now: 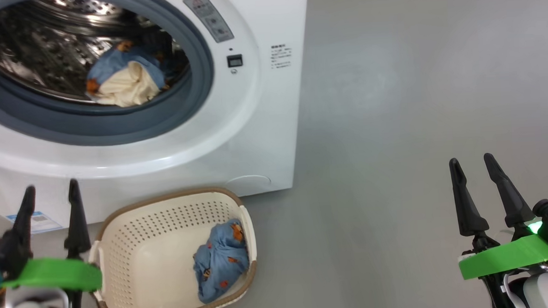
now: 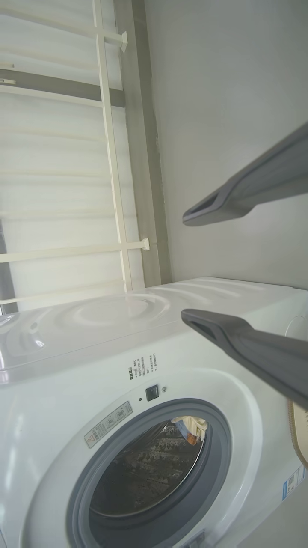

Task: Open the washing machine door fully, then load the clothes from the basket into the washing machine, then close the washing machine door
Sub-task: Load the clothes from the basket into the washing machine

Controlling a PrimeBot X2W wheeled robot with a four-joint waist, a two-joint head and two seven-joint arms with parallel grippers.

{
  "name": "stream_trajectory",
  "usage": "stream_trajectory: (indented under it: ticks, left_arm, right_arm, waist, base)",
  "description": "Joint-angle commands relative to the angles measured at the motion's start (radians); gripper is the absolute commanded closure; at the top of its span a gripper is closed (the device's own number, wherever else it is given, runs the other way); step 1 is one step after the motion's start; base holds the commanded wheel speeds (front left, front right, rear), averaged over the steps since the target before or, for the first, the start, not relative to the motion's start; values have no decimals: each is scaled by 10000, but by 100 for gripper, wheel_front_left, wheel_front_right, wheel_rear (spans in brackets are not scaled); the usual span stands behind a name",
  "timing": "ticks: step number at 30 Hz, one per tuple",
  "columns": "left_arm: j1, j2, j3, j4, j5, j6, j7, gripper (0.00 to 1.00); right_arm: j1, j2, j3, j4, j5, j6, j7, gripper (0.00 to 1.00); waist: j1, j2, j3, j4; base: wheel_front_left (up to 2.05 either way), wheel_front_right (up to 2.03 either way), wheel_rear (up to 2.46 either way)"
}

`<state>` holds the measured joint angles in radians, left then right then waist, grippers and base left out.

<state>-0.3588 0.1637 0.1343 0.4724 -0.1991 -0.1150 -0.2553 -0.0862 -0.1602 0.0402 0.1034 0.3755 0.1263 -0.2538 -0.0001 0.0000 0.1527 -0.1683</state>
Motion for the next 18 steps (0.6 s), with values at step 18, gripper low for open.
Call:
stream_trajectory:
  ticks: [18]
  left_arm:
    - [2870, -461, 1048, -2717, 475, -91, -64, 0]
  right_arm:
    - [569, -387, 6, -253, -52, 44, -80, 0]
  waist:
    - [1, 0, -672, 696]
  base:
    - [0, 0, 0]
